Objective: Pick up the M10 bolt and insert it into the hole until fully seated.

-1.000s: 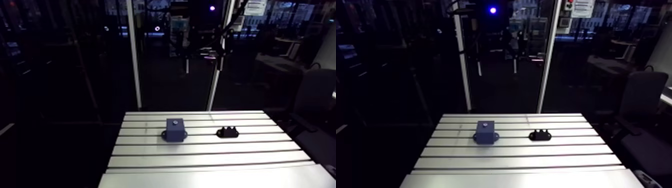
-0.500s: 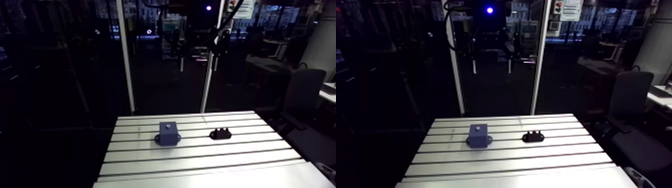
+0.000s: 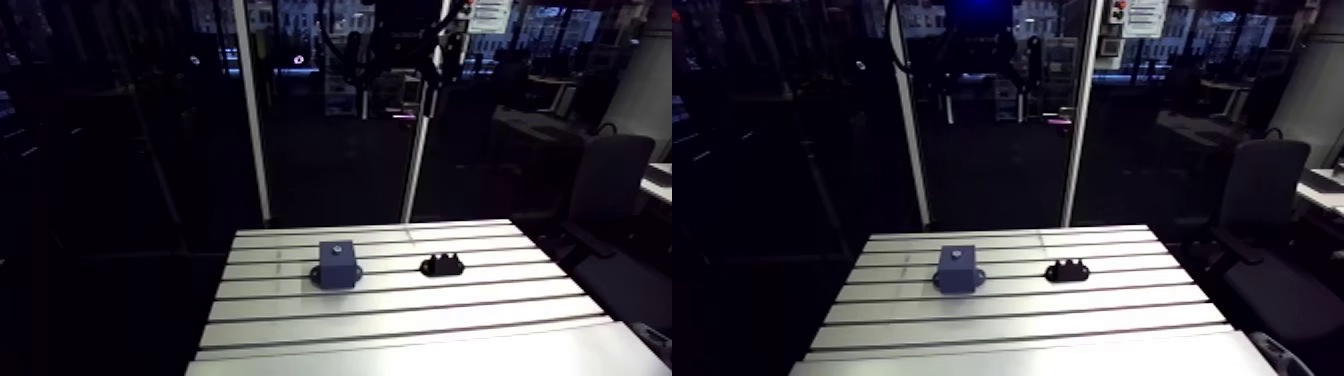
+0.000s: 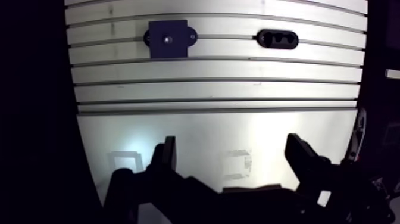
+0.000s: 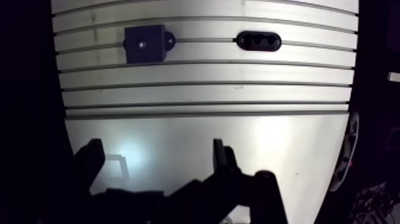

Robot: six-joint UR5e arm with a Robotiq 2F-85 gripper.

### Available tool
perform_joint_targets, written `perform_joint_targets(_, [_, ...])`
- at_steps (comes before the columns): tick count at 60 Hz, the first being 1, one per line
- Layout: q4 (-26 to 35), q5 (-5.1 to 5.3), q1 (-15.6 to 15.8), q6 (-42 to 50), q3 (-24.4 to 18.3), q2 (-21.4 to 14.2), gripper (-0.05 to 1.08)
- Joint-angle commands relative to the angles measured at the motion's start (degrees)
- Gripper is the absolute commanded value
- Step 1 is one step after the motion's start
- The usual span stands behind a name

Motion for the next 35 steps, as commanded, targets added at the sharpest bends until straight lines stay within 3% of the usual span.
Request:
perform_joint_targets(1, [0.06,0.02,0.09,-0.02,0.09,0.06,0.0])
perform_joint_targets(35, [-0.12,0.02,0.27,-0.19,0.44,0.23,0.01])
